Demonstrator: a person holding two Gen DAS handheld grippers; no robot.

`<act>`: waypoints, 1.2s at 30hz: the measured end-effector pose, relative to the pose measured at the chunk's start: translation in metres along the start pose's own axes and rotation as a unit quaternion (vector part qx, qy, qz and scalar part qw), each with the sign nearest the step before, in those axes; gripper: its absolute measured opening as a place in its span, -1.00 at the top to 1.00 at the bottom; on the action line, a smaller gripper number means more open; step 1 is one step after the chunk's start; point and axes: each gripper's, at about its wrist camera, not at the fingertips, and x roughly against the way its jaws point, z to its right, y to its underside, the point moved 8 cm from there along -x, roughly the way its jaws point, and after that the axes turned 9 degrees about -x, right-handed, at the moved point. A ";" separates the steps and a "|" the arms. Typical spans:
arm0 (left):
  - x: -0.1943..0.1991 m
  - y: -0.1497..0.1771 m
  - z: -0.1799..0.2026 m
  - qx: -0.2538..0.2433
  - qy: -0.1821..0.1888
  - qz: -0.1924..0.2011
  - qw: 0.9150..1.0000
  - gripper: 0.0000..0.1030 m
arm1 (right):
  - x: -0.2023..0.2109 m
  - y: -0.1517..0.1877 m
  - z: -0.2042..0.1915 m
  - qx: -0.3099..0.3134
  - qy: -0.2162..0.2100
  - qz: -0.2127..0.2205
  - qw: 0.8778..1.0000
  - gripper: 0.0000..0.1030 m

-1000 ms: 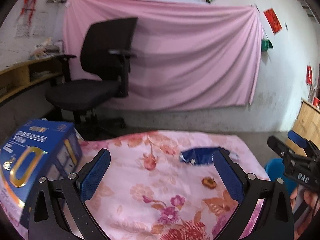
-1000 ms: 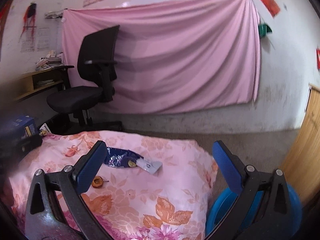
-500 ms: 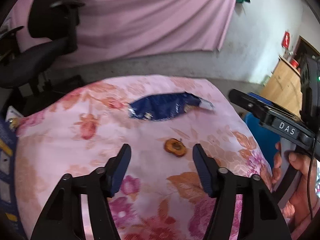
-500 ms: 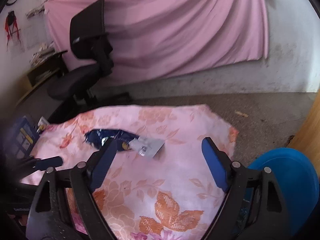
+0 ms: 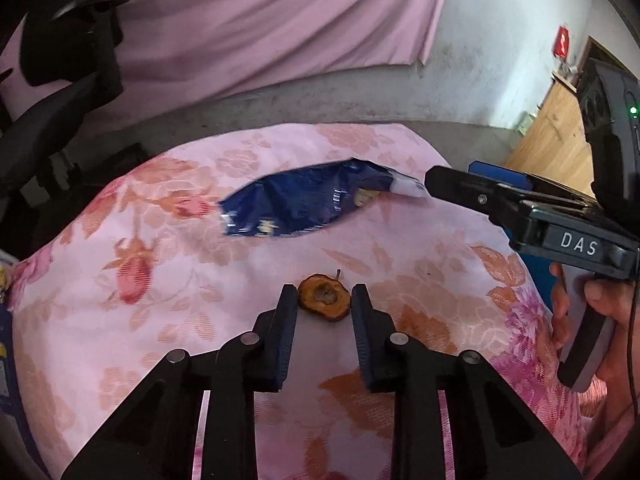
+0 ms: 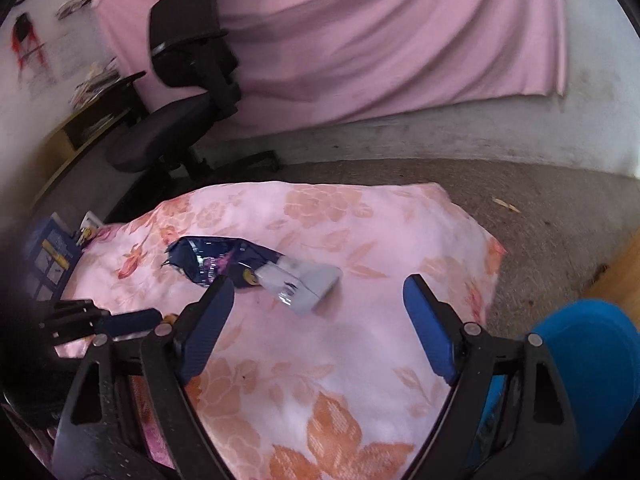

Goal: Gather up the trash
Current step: 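Grasp the brown round slice with the left gripper while the right gripper grasps the blue wrapper, then lift the brown slice and blue wrapper and carry both over the blue basin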

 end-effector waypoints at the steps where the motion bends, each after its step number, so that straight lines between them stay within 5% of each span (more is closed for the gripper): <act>1: 0.005 0.001 -0.007 0.005 -0.009 0.006 1.000 0.55 | -0.003 0.000 -0.003 0.010 -0.002 -0.005 1.000 -1.00; 6: 0.029 0.010 -0.045 0.038 -0.073 0.041 0.996 0.55 | -0.017 0.000 -0.019 0.072 0.019 -0.020 0.997 -1.00; 12: 0.028 0.017 -0.068 0.088 -0.080 0.031 0.992 0.55 | -0.043 0.007 -0.036 0.153 0.058 -0.053 0.985 -1.00; 16: 0.034 0.019 -0.075 0.101 -0.077 0.030 0.991 0.55 | -0.049 0.015 -0.039 0.176 0.069 -0.069 0.979 -0.49; 20: 0.039 0.020 -0.074 0.105 -0.074 0.034 0.991 0.55 | -0.044 0.023 -0.041 0.181 0.051 -0.077 0.979 -0.42; 27: 0.049 0.022 -0.074 0.110 -0.079 0.048 0.990 0.55 | -0.038 0.031 -0.045 0.180 0.026 -0.083 0.980 0.23; 36: 0.065 0.030 -0.068 0.122 -0.094 0.057 0.986 0.55 | -0.021 0.040 -0.059 0.171 -0.003 -0.077 0.982 0.34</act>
